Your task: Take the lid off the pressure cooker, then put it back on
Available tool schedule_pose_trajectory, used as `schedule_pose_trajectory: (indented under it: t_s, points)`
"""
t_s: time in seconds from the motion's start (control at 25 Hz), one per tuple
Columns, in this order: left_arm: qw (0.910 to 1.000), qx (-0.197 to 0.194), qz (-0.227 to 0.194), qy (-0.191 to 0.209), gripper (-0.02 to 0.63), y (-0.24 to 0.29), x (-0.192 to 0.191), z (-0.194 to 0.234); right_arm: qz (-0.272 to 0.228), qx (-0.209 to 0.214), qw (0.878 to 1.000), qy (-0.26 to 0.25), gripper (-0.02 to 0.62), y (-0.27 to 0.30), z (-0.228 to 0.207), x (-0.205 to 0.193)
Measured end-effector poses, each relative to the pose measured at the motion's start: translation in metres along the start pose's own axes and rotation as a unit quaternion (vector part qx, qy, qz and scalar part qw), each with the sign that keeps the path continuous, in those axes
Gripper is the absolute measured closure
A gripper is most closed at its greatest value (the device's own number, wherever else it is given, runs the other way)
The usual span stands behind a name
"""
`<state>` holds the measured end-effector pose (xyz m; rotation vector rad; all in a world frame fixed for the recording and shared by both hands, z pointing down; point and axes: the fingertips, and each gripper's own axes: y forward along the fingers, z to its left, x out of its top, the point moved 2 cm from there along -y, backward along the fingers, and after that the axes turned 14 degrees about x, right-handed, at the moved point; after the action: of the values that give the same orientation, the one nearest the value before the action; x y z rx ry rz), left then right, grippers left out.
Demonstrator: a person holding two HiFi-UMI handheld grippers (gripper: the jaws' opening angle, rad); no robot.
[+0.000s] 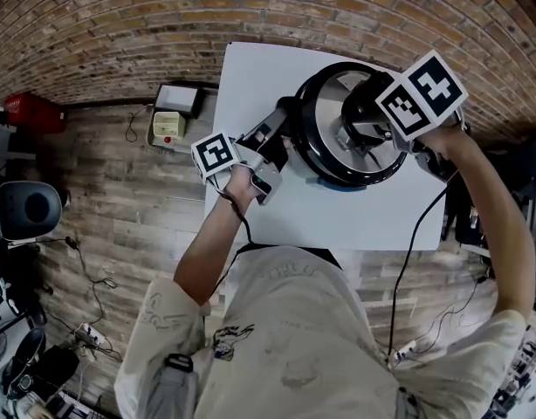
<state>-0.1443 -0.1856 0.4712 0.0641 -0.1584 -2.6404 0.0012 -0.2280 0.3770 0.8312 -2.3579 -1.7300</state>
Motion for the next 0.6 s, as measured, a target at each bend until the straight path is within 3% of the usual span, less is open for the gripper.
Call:
schedule_pose_trajectory:
  t_s: [0.24, 0.44, 0.6]
  points:
    - [1.0000, -0.001, 0.002, 0.002, 0.537, 0.001, 0.000, 0.000, 0.015, -0.007, 1.000, 0.014, 0.302, 0.001, 0.001, 0.001]
    - [1.0000, -0.005, 0.007, 0.001, 0.537, 0.001, -0.001, -0.002, 0.074, -0.016, 0.992, -0.100, 0.302, 0.018, 0.008, 0.004]
    - [0.9999, -0.010, 0.008, -0.004, 0.537, 0.001, -0.001, -0.003, 0.087, 0.000, 0.991, -0.103, 0.301, 0.021, 0.006, 0.006]
